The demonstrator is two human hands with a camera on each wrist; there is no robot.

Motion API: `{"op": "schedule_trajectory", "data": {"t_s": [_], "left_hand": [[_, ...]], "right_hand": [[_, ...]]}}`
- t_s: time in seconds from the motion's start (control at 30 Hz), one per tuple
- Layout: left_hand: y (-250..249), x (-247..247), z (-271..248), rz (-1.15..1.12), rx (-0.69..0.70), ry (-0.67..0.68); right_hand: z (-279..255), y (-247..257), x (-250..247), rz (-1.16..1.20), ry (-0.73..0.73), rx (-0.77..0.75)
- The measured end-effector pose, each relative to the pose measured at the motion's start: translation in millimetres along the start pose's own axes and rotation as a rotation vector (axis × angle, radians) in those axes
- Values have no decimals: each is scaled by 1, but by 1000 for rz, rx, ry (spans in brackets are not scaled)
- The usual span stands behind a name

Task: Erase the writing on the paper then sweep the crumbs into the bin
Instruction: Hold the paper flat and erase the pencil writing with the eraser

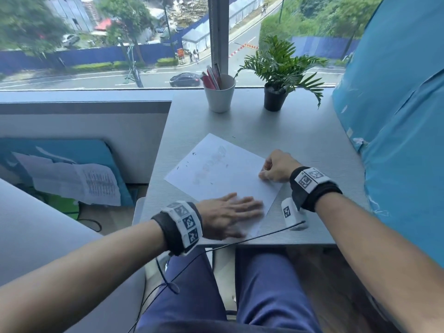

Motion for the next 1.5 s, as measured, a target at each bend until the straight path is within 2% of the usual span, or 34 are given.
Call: {"op": "schedule_trajectory", "data": {"t_s": [0.03,0.1,0.3,0.37,0.4,0.43,0.5,0.57,0.6,0.63,0.7,0.8,0.9,1.03,1.1,1.2,1.37,1.5], "left_hand": [[-3,5,3,-1,23,9],[15,5,4,-12,-39,-6],[125,-19,-15,-150,-562,-7],[142,-28,-25,-123,-719,-15],[139,-32,-26,-87,-731,-38],[128,-36,-24,-52,-679,-71],[87,-34,-15,-16,-425,-98],[39,-16,-9,-21,-161,-33],[25,-6,-8,-38,-95,0],[23,1,-6,-59,-91,12],[46,0,-8,-120,-221,-11],[107,-9,-23,-210,-505,-62],[137,-9,-34,-285,-651,-83],[137,-7,-34,-324,-689,-107],[137,-8,-34,-336,-701,-112],[136,-6,-35,-347,-702,-93],[136,-6,-35,-354,-695,-88],[136,-5,-34,-362,-685,-96]], "right_hand": [[0,0,0,-3,-1,0],[0,0,0,-10,-2,2],[-1,2,0,-20,16,14],[-1,2,0,-17,12,15],[-1,2,0,-19,12,16],[-1,2,0,-23,13,15],[0,3,0,-28,12,12],[2,3,0,-44,16,9],[2,3,0,-54,18,9],[3,3,0,-59,20,13],[5,1,1,-53,19,27],[1,2,0,-51,13,29],[-2,7,-1,-87,22,44],[2,32,0,-176,-43,2],[1,59,6,-125,-77,-100],[3,92,21,3,-47,-221],[19,87,23,132,-149,-110],[3,98,49,103,-24,-225]]}}
Point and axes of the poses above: each hand's wrist, its own z-axis towards the middle knuckle, its own x-axis out of the palm, y = z × x, the point moved 8 cm from there along z, towards the middle knuckle, and after that the axes turned 2 degrees about y, right-handed, at the moved point
